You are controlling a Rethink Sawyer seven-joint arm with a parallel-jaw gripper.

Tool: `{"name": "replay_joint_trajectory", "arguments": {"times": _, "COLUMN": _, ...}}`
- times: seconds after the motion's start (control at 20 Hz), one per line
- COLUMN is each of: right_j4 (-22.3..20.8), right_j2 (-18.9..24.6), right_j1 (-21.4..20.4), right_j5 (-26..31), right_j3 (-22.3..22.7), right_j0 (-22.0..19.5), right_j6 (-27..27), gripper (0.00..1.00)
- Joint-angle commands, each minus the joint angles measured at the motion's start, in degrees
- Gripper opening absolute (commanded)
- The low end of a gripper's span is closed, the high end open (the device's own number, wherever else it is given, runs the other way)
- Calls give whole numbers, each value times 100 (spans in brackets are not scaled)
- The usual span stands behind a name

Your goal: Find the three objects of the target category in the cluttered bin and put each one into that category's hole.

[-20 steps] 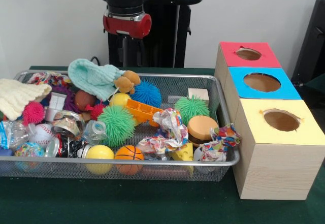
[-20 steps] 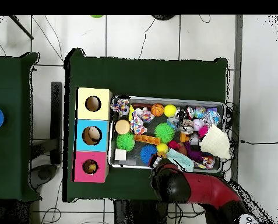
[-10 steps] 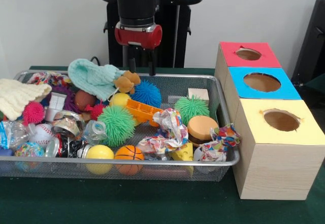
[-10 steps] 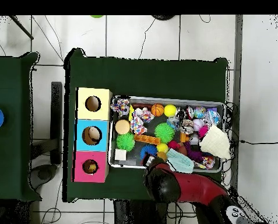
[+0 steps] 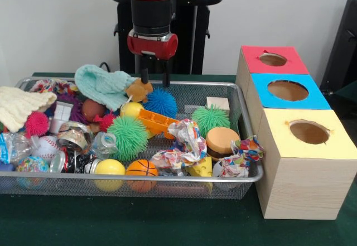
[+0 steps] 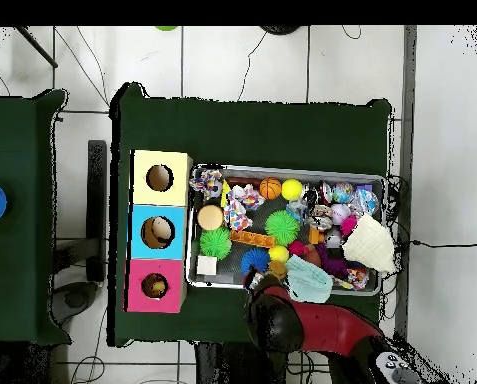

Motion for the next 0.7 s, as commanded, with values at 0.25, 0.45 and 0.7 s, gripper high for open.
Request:
{"name": "replay_joint_trajectory", "arguments": {"times": 0.25, "right_j4": -71, "right_j2": -503, "right_j1": -22, "right_j5": 127, "right_j3": -935, "right_j0": 341, "right_j6": 256, "gripper": 100}}
{"name": "replay_joint_trajectory", "arguments": {"times": 0.45, "right_j4": -70, "right_j2": -509, "right_j1": 0, "right_j5": 195, "right_j3": -963, "right_j0": 345, "right_j6": 209, "gripper": 100}}
{"name": "replay_joint_trajectory", "arguments": {"times": 0.7, "right_j4": -67, "right_j2": -463, "right_j1": -44, "right_j5": 202, "right_j3": -936, "right_j0": 301, "right_j6": 207, "gripper": 100}}
